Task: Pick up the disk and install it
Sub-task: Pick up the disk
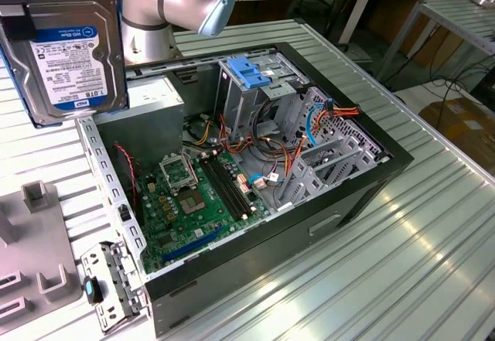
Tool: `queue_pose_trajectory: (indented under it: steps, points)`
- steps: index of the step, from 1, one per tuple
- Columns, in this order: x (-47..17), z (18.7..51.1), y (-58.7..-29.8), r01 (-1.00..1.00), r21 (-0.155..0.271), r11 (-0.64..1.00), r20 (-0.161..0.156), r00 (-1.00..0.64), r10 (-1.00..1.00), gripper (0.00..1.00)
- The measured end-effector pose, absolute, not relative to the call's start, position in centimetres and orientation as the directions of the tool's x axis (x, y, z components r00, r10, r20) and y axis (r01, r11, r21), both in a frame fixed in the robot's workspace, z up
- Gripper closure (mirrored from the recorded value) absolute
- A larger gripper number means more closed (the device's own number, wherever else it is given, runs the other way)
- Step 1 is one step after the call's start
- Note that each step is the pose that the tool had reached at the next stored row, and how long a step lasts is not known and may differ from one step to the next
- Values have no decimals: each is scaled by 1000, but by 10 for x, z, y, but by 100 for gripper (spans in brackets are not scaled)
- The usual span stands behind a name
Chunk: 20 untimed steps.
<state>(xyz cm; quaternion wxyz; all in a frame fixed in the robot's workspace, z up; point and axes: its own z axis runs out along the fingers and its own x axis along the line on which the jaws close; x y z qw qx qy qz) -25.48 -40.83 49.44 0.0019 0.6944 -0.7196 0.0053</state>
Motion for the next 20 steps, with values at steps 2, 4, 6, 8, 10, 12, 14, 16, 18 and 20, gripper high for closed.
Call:
queue_pose_trajectory:
  steps: [2, 4, 6, 8, 10, 12, 14, 16, 18, 20]
  points:
    - [-252, 494, -409, -999, -5, 36, 10, -36, -999, 63]
    - [-249, 494, -409, -999, -5, 36, 10, -36, -999, 63]
    - [-246, 494, -409, -999, -5, 36, 10, -36, -999, 63]
    - [-244, 494, -410, -999, -5, 36, 10, -36, -999, 63]
    - [-240, 494, -410, -999, -5, 36, 10, -36, -999, 63]
    - [-237, 494, -410, -999, -5, 36, 10, -36, -999, 63]
    - [-233, 494, -411, -999, -5, 36, 10, -36, -999, 63]
    - [-231, 493, -411, -999, -5, 36, 10, -36, -999, 63]
    - [-227, 493, -412, -999, -5, 36, 11, -36, -999, 63]
    - [-223, 493, -413, -999, -5, 36, 11, -36, -999, 63]
